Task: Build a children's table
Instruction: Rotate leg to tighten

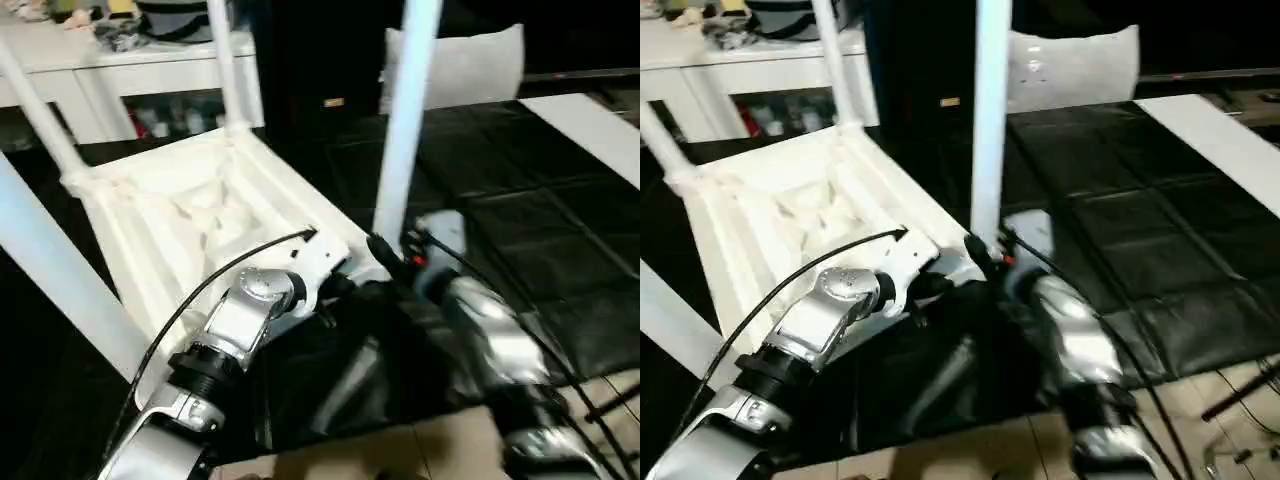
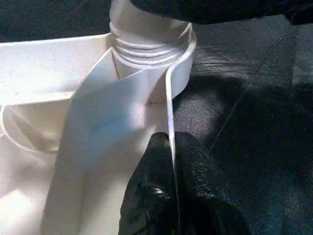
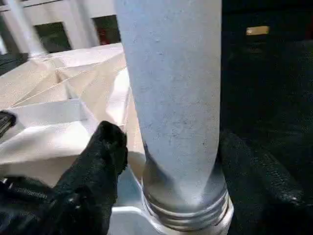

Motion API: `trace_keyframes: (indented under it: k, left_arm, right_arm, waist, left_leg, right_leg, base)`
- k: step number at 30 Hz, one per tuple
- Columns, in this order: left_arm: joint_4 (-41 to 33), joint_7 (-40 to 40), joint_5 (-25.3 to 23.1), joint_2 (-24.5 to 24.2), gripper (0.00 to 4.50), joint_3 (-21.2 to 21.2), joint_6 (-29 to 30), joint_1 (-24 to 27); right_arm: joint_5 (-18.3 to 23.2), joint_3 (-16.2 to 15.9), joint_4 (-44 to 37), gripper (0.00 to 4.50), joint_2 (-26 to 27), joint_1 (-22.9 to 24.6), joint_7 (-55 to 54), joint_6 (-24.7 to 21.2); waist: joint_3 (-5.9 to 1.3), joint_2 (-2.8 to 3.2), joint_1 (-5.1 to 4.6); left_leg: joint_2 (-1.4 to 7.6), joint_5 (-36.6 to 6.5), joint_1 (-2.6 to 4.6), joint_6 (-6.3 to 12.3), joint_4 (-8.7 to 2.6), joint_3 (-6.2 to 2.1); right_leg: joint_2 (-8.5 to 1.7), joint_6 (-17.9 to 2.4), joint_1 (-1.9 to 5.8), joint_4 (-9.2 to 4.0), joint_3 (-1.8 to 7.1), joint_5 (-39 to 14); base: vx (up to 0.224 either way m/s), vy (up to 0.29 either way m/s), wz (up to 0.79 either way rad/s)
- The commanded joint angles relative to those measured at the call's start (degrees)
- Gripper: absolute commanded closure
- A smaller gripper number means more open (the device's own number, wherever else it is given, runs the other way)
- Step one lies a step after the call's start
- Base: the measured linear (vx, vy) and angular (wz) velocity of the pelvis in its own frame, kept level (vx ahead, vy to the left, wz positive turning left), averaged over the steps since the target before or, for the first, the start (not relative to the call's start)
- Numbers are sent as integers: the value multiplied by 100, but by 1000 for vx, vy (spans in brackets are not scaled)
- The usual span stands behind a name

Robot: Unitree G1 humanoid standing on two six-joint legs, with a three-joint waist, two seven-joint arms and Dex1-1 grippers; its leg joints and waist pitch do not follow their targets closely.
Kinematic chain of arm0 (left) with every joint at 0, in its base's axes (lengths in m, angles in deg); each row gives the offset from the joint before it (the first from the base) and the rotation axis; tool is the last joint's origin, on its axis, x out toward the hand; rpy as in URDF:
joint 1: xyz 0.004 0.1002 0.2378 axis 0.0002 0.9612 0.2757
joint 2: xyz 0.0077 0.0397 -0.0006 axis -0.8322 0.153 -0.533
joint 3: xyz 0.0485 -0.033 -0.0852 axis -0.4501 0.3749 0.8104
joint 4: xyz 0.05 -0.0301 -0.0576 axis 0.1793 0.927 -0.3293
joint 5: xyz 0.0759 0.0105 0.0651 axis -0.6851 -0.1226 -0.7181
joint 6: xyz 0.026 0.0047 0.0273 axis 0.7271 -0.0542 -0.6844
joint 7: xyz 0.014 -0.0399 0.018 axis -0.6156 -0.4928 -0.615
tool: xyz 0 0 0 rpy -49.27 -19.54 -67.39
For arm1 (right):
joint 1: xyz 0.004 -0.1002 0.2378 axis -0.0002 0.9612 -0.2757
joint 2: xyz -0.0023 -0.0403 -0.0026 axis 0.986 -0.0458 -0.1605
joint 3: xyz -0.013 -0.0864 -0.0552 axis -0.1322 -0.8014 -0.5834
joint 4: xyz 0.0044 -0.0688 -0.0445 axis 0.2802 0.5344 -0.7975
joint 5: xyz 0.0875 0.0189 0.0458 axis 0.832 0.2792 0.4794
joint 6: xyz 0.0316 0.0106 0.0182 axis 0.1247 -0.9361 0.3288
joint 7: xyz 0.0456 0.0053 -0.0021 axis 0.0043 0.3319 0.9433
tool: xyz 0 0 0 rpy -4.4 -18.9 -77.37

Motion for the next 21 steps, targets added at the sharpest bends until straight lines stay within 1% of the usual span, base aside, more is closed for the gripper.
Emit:
trace_keyframes:
  k: [1,2,3,4,5,6,7,8,9,10,11,12,13,14,15,16,17,18,19,20,21]
  left_arm:
    - [90,259,82,-143,450,-52,-337,75]
    - [97,428,93,-267,450,-70,-485,106]
    - [94,620,115,-387,450,-104,-629,137]
    - [76,781,125,-492,450,-143,-715,164]
    - [65,877,134,-552,450,-167,-761,179]
    - [62,961,139,-612,450,-194,-838,189]
    - [23,1233,167,-761,450,-260,-1175,239]
    - [-9,1497,194,-892,450,-322,-1457,280]
    - [-76,1878,235,-1081,450,-410,-1763,339]
    - [-82,1924,238,-1106,450,-421,-1781,341]
    - [-96,2036,247,-1167,450,-449,-1824,346]
    - [-105,2203,260,-1248,450,-495,-1900,347]
    - [-95,2381,281,-1338,450,-557,-2015,341]
    - [-89,2658,277,-1479,450,-674,-2209,336]
    - [-89,2658,277,-1479,450,-674,-2209,336]
    - [-98,2895,289,-1574,450,-754,-2328,338]
    - [-102,3026,293,-1622,450,-797,-2377,330]
    - [-101,3080,296,-1639,450,-815,-2404,324]
    - [-56,3338,316,-1694,450,-879,-2546,284]
    - [-19,3459,319,-1711,450,-914,-2645,252]
    - [3,3522,318,-1719,450,-932,-2697,233]
  right_arm:
    - [230,-45,-290,92,-268,139,728,66]
    - [317,-19,-404,92,-488,217,1044,26]
    - [392,-2,-488,80,-688,274,1311,-20]
    - [445,6,-551,70,-848,312,1514,-59]
    - [474,10,-581,62,-939,332,1629,-73]
    - [511,-2,-598,62,-1040,346,1789,-49]
    - [604,-8,-646,62,-1243,362,2132,-24]
    - [662,-4,-666,62,-1410,356,2425,34]
    - [739,6,-689,62,-1633,328,2801,63]
    - [756,-9,-694,62,-1671,323,2880,53]
    - [799,-44,-706,62,-1763,311,3073,29]
    - [834,-102,-698,62,-1879,283,3308,-9]
    - [858,-171,-689,62,-1991,257,3548,-38]
    - [818,-301,-647,62,-2112,211,3837,-23]
    - [818,-301,-647,62,-2112,211,3837,-23]
    - [786,-420,-616,62,-2180,175,4061,-33]
    - [759,-499,-588,88,-2214,144,4198,-29]
    - [746,-533,-573,88,-2225,129,4254,-23]
    - [758,-687,-540,96,-2256,55,4537,-58]
    - [771,-778,-539,103,-2254,12,4676,-108]
    - [780,-828,-541,115,-2251,-11,4751,-141]
  waist:
    - [-319,-69,56]
    - [-339,-95,129]
    - [-335,-108,158]
    - [-334,-101,193]
    - [-339,-93,198]
    - [-340,-106,196]
    - [-351,-97,212]
    - [-365,-120,227]
    - [-373,-114,256]
    - [-376,-109,284]
    - [-377,-107,299]
    - [-399,-84,344]
    - [-398,-82,351]
    - [-405,-75,384]
    - [-404,-63,420]
    - [-398,-62,428]
    - [-400,-53,454]
    - [-391,-84,454]
    - [-389,-66,473]
    - [-390,-74,475]
    - [-383,-68,483]
  left_leg:
    - [344,-2118,60,281,-473,-132]
    - [342,-1889,74,421,-435,-110]
    - [337,-1841,78,476,-423,-94]
    - [346,-1731,65,534,-426,-95]
    - [348,-1668,55,533,-423,-97]
    - [342,-1563,26,521,-418,-89]
    - [345,-1518,31,512,-411,-95]
    - [350,-1445,25,540,-393,-90]
    - [355,-1286,13,591,-384,-95]
    - [349,-1194,6,616,-359,-78]
    - [349,-1175,9,630,-353,-71]
    - [359,-1068,20,655,-335,-67]
    - [377,-1027,24,668,-337,-56]
    - [389,-980,11,694,-325,-62]
    - [405,-979,25,690,-325,-59]
    - [410,-996,24,680,-329,-58]
    - [418,-1075,42,644,-330,-58]
    - [423,-1114,37,628,-340,-56]
    - [430,-1240,46,548,-353,-66]
    - [427,-1271,45,532,-354,-64]
    - [432,-1347,46,488,-366,-65]
  right_leg:
    - [-356,-1082,165,-401,223,-1671]
    - [-354,-1103,185,-399,224,-1620]
    - [-350,-1100,185,-402,228,-1646]
    - [-353,-1093,186,-395,231,-1722]
    - [-360,-1107,191,-382,229,-1736]
    - [-353,-1113,202,-381,218,-1753]
    - [-360,-1115,208,-368,210,-1748]
    - [-350,-1103,215,-365,209,-1680]
    - [-344,-1153,217,-325,214,-1468]
    - [-331,-1200,210,-292,217,-1307]
    - [-326,-1234,208,-279,214,-1253]
    - [-318,-1295,205,-246,199,-1115]
    - [-310,-1324,191,-237,201,-1042]
    - [-303,-1379,191,-209,186,-945]
    - [-302,-1404,172,-202,187,-910]
    - [-300,-1418,166,-198,189,-902]
    - [-300,-1453,154,-192,188,-915]
    - [-302,-1458,155,-194,191,-941]
    - [-307,-1456,155,-187,189,-1060]
    - [-309,-1443,159,-187,191,-1086]
    - [-320,-1422,157,-193,199,-1180]
  base:
    - [0,0,0]
    - [0,0,0]
    - [0,0,0]
    - [0,0,0]
    - [0,0,0]
    - [33,-54,1]
    - [25,-53,-1]
    - [41,-69,-1]
    - [0,0,0]
    - [0,0,0]
    - [0,0,0]
    - [0,0,0]
    - [0,0,0]
    - [0,0,0]
    - [0,0,0]
    - [0,0,0]
    - [0,0,0]
    - [0,0,0]
    - [0,0,0]
    - [0,0,0]
    - [0,0,0]
